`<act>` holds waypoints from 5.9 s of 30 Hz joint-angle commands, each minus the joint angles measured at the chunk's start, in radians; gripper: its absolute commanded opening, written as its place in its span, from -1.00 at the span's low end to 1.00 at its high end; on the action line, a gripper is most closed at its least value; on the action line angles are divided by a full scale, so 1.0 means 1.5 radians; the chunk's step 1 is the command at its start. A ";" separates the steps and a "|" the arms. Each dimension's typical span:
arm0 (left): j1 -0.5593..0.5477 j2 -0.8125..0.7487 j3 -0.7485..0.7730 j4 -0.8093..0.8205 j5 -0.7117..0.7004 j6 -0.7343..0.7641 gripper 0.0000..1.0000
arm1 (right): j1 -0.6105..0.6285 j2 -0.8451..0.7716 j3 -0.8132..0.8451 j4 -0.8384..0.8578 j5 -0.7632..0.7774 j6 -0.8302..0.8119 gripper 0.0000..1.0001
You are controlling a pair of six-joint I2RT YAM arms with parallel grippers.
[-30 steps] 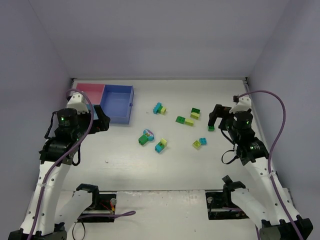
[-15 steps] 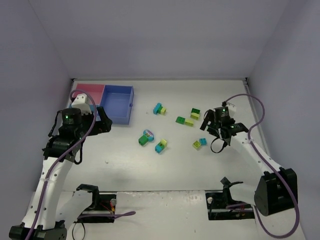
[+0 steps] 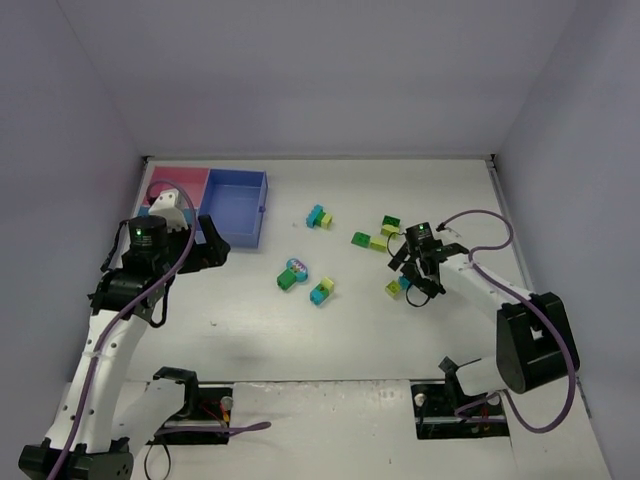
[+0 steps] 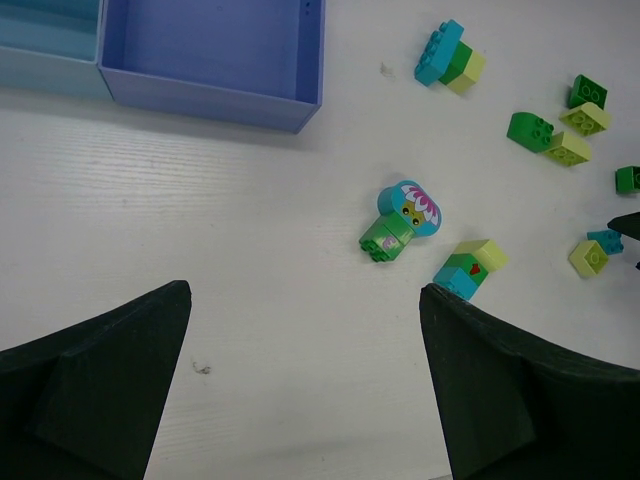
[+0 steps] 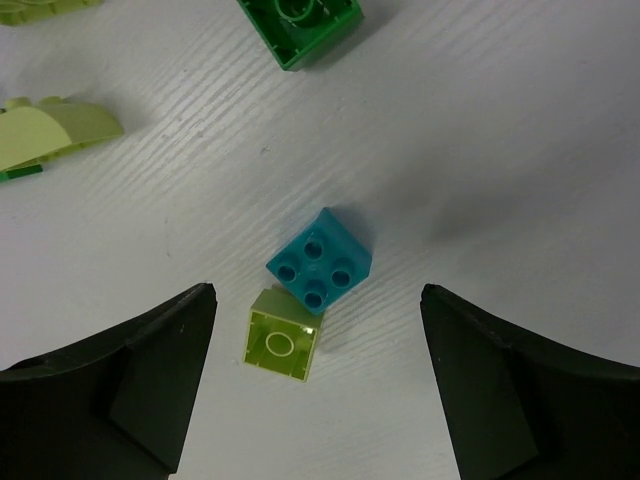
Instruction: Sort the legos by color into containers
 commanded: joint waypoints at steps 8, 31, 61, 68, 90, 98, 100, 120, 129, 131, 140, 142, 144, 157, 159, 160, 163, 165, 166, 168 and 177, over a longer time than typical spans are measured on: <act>-0.012 -0.001 -0.004 0.019 0.017 -0.007 0.80 | 0.000 0.070 0.031 0.015 0.048 0.063 0.53; -0.023 0.000 -0.011 0.016 0.019 0.000 0.80 | 0.000 0.111 0.041 0.019 0.044 0.098 -0.20; -0.343 0.140 -0.017 0.440 -0.095 -0.216 0.71 | 0.111 -0.004 0.266 0.166 -0.223 0.003 -1.00; -0.423 0.222 0.024 0.513 -0.183 -0.153 0.46 | 0.129 -0.013 0.262 0.215 -0.268 0.083 -1.00; -0.449 0.337 0.083 0.582 -0.233 -0.118 0.06 | 0.139 -0.035 0.222 0.292 -0.348 0.156 -1.00; -0.448 0.343 0.081 0.606 -0.272 -0.127 -0.61 | 0.139 -0.029 0.206 0.305 -0.357 0.158 -1.00; -0.448 0.345 0.079 0.605 -0.273 -0.127 -0.89 | 0.139 -0.026 0.203 0.308 -0.357 0.155 -1.00; -0.214 0.219 -0.030 0.461 -0.261 -0.023 -1.00 | -0.030 -0.015 0.258 0.129 -0.249 -0.124 0.77; 0.068 0.365 0.120 0.420 -0.208 0.095 -1.00 | -0.033 -0.043 0.199 0.109 -0.231 -0.231 0.77; 0.115 0.443 0.169 0.393 -0.206 0.109 -0.92 | -0.033 -0.044 0.196 0.103 -0.231 -0.255 0.77; 0.168 0.737 0.489 0.295 -0.198 0.130 -0.63 | -0.033 -0.068 0.169 0.081 -0.233 -0.291 0.79; 0.169 0.794 0.552 0.272 -0.205 0.135 -0.52 | -0.033 -0.073 0.157 0.074 -0.231 -0.289 0.79; 0.170 0.825 0.584 0.258 -0.209 0.137 -0.32 | -0.033 -0.083 0.143 0.073 -0.231 -0.290 0.80; 0.123 0.730 0.543 0.232 -0.134 0.139 0.28 | -0.036 -0.113 0.122 0.039 -0.182 -0.294 0.80; 0.093 0.659 0.487 0.224 -0.121 0.150 0.28 | -0.044 -0.110 0.131 0.035 -0.173 -0.297 0.79; 0.045 0.637 0.469 0.220 -0.101 0.152 0.28 | -0.047 -0.109 0.134 0.033 -0.172 -0.297 0.78; -0.026 0.551 0.389 0.210 -0.078 0.148 0.28 | -0.060 -0.107 0.141 0.029 -0.174 -0.296 0.68; -0.102 0.496 0.327 0.208 -0.080 0.131 0.28 | -0.062 -0.105 0.138 0.023 -0.170 -0.290 0.63; -0.127 0.481 0.309 0.206 -0.080 0.125 0.28 | -0.062 -0.106 0.135 0.022 -0.167 -0.285 0.61; -0.205 0.443 0.278 0.200 -0.081 0.099 0.28 | -0.063 -0.110 0.120 0.018 -0.159 -0.269 0.61; -0.484 0.449 0.201 0.245 -0.180 -0.067 0.29 | -0.101 -0.122 0.071 -0.018 -0.126 -0.190 0.67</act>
